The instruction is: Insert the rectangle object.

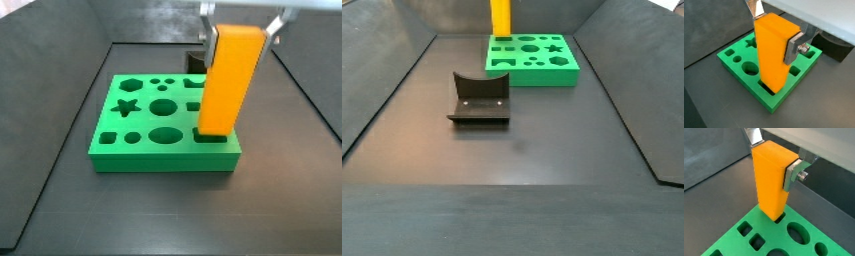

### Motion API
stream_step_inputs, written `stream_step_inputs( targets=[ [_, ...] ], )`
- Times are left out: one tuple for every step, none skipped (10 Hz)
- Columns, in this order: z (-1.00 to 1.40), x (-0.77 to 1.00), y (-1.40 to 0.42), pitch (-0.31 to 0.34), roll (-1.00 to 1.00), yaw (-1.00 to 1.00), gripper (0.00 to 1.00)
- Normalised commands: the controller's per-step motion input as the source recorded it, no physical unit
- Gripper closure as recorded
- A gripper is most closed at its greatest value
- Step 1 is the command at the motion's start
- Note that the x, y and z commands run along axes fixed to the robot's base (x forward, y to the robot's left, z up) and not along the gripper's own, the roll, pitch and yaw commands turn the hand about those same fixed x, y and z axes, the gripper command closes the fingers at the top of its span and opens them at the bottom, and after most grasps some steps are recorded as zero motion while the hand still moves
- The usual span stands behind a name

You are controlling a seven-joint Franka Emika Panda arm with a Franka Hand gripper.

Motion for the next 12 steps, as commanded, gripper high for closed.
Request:
stream_step_inputs(
  targets=[
    [-0.20,-0.13,-0.04,-0.050,0.02,0.00,1.00],
    [-0.16,-0.14,-0.09,-0.053,0.01,0.00,1.00],
    [-0.14,-0.07,-0.15,-0.030,0.03,0.01,1.00],
    [-0.21,0.00,-0.21,-0.009,0.04,0.04,1.00],
    [-0.27,0.08,-0.10,0.000,0.00,0.03,1.00],
    [-0.27,0.18,0.00,0.000,0.00,0.01,1.00],
    [-0.25,0.20,0.00,0.007,0.02,0.00,1.00],
    [-0.28,0.16,0.00,0.009,0.03,0.01,1.00],
    [-0.30,0.15,0.00,0.013,0.04,0.06,1.00],
    [-0.35,0.01,0.00,0.000,0.04,0.06,1.00],
    [-0.41,0.00,0.00,-0.009,0.04,0.06,1.00],
    [-0.44,-0.13,0.00,-0.053,0.05,0.03,1.00]
  ],
)
